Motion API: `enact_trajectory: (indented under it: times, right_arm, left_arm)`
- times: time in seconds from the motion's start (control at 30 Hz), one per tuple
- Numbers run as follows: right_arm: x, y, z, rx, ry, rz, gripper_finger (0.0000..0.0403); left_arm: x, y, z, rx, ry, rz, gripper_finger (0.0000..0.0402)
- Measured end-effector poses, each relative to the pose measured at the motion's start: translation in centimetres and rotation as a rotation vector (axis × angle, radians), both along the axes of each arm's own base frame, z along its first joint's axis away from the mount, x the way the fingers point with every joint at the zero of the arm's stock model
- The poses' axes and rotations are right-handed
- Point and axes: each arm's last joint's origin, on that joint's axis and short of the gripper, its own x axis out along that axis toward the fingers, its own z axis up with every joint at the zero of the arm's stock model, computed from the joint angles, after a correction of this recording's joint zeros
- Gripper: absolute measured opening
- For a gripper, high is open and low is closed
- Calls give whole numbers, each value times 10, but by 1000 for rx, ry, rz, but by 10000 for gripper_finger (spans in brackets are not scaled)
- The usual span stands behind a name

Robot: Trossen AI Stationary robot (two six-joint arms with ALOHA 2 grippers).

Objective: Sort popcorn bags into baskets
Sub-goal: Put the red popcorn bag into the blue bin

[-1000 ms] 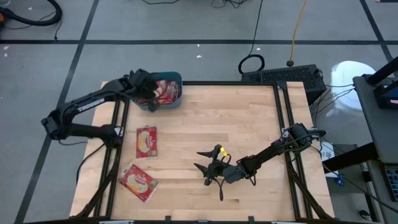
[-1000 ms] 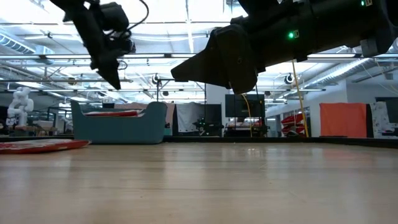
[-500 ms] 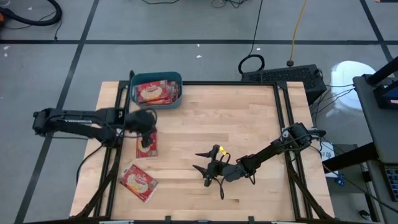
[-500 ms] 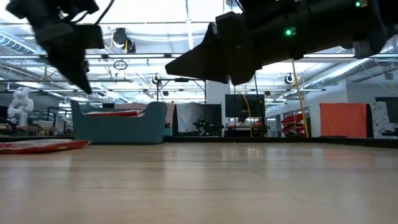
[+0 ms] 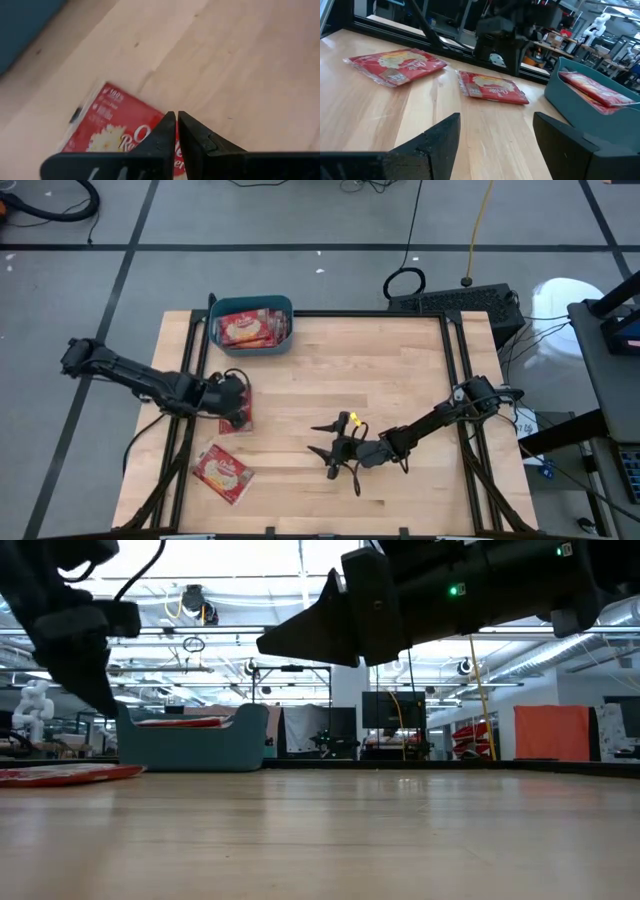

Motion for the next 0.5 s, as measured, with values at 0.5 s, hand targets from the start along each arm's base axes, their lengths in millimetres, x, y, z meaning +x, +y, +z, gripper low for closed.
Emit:
enact_trajectory:
  times: [0.5]
  right_arm:
    - [0,0,0,13,1,-2,242]
  left_arm:
    - [6,-4,-41,11,286,304,26]
